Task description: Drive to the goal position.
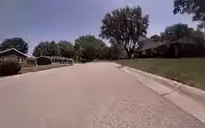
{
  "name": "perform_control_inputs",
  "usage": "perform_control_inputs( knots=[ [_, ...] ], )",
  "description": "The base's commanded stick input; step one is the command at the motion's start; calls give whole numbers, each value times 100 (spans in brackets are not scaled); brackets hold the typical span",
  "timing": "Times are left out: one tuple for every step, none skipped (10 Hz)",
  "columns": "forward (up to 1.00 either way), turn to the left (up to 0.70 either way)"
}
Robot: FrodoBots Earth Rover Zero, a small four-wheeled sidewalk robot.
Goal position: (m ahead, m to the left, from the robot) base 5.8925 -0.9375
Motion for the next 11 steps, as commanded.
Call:
perform_control_inputs(
  knots=[
    [70,-35],
    [70,-16],
    [70,0],
    [70,0],
    [70,0],
    [70,0],
    [70,0],
    [70,0],
    [70,0],
    [70,0],
    [70,0]
  ],
)
